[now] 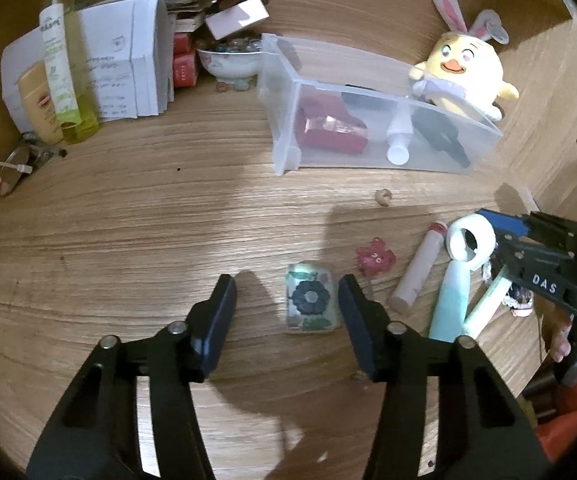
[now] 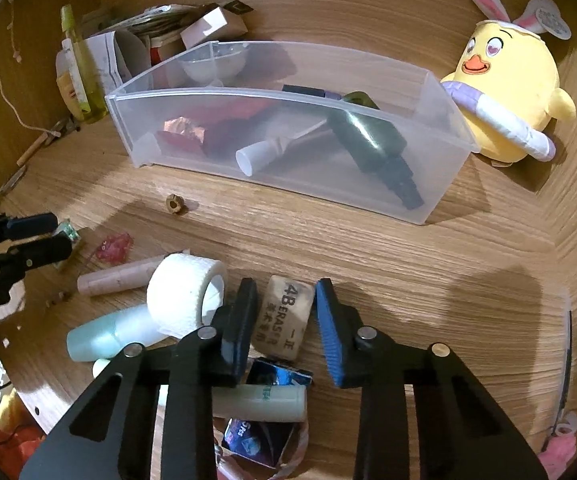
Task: Organize objects
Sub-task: 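Withdraw both tools from the box toward the remaining items, then close the left tool on the small square packet while the right tool grasps the beige eraser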
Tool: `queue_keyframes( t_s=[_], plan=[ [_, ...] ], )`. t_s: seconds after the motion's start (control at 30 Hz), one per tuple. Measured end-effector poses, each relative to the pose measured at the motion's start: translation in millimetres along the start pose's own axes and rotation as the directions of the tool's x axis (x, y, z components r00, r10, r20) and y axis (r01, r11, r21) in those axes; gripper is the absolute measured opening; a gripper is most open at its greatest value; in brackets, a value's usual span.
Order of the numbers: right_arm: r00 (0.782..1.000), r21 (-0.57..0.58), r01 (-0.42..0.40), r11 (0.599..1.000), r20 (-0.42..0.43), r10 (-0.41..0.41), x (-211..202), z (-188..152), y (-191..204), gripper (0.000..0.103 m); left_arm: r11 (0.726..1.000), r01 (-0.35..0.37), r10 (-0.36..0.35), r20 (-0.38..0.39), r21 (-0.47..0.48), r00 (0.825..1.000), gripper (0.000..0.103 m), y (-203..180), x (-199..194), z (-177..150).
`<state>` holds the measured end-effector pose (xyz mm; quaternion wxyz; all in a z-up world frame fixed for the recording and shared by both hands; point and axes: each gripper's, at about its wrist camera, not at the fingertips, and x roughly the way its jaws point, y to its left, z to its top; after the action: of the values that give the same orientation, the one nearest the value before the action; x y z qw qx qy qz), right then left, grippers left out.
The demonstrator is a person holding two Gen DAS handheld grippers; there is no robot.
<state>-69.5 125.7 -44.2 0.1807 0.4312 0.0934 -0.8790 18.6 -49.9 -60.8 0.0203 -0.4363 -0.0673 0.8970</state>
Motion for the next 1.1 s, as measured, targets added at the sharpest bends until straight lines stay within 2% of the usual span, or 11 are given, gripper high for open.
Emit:
queue_keyframes(
  t_s=[0.17,0.2,0.5,0.63,1.1],
  plan=[
    [1.0,0.036,0.007,0.999,0.018,-0.007,1.2,1.6,-5.4,0.022,0.999,-0.031,0.031,0.004,0.01,1.0,0.026,-2.4,1.9,1.3],
    [1.0,0.048,0.009,0.999,0.025,-0.01,0.2,1.8,-7.9,0.022,1.0,-0.029,0.029,0.002,0.006,1.0,0.025,-1.7,2.2,2.0],
    [0.996,0.106,-0.002,0.994,0.085,-0.007,-11.9,7.0,-23.9,0.022,1.0,-0.013,0.013,0.008,-0.024,1.0,0.024,0.3,0.0,11.5],
    [0.992,0.115,0.001,0.993,0.124,-0.015,-20.7,11.1,-28.3,0.022,0.999,0.006,-0.004,0.031,-0.043,1.0,0.024,1.8,-4.0,20.5],
    [0.983,0.14,-0.02,0.99,0.181,-0.006,-34.4,22.9,-39.0,0.022,0.999,0.008,-0.002,0.118,-0.05,0.993,0.024,-4.4,-19.7,45.3]
  ],
)
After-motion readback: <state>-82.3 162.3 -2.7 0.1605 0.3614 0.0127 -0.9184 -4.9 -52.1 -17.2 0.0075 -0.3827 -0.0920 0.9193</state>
